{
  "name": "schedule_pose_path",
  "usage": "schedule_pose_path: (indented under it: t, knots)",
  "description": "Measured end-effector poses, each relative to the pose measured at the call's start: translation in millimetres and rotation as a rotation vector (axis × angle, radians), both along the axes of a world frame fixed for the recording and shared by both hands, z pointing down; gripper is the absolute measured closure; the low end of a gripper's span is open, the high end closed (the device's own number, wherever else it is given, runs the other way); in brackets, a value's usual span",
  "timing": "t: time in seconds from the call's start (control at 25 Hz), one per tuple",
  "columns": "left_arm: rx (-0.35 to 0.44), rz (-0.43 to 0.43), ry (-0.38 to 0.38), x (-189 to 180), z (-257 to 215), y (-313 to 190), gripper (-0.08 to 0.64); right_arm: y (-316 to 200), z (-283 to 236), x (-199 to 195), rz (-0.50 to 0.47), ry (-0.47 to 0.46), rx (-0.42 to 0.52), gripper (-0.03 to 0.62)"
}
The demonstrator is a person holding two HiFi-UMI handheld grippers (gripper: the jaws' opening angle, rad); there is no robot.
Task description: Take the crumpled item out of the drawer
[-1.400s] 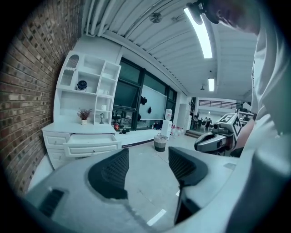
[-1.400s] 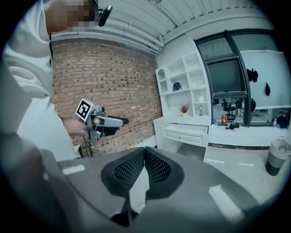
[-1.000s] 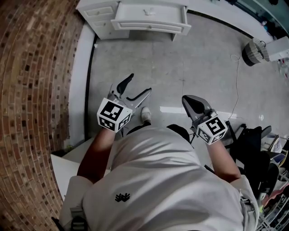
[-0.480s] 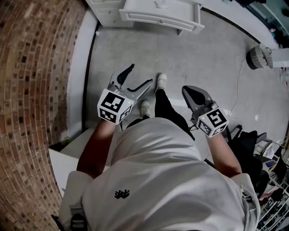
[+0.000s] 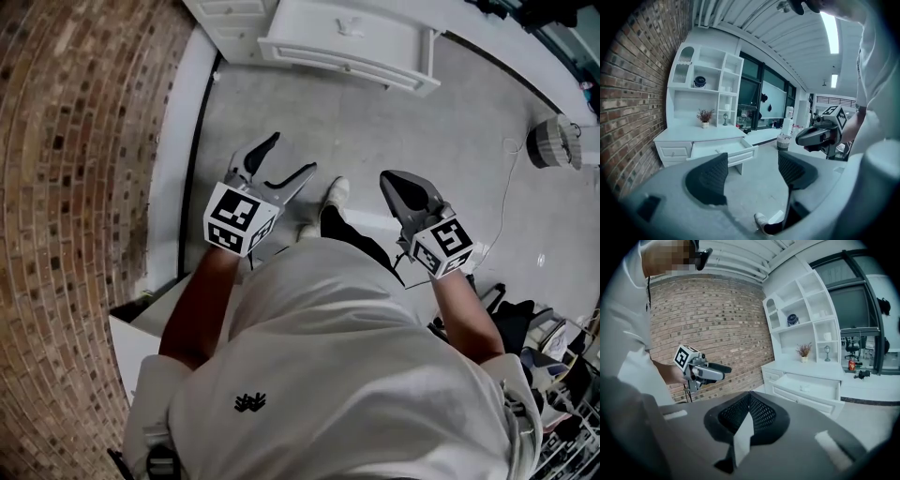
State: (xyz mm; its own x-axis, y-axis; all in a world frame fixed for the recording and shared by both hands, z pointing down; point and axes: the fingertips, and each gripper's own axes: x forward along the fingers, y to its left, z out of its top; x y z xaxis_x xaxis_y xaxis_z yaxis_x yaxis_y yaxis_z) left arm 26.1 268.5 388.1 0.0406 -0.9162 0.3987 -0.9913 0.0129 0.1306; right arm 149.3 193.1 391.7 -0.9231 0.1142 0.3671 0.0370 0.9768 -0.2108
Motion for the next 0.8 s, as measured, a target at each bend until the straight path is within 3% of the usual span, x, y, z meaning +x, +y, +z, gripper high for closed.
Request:
schedule_pose_path:
  t: [0.4,0.8]
  knots:
    - [-0.055,0.001,-0.055,-41,2,-110,0.229,-110,4,-21,0.053,-0.024,-0.029,0.58]
    - [-0.11,0.043,-0.122,-72,21,-200,0.232,-177,15,-28,0.102,-0.039,-0.054,0.581]
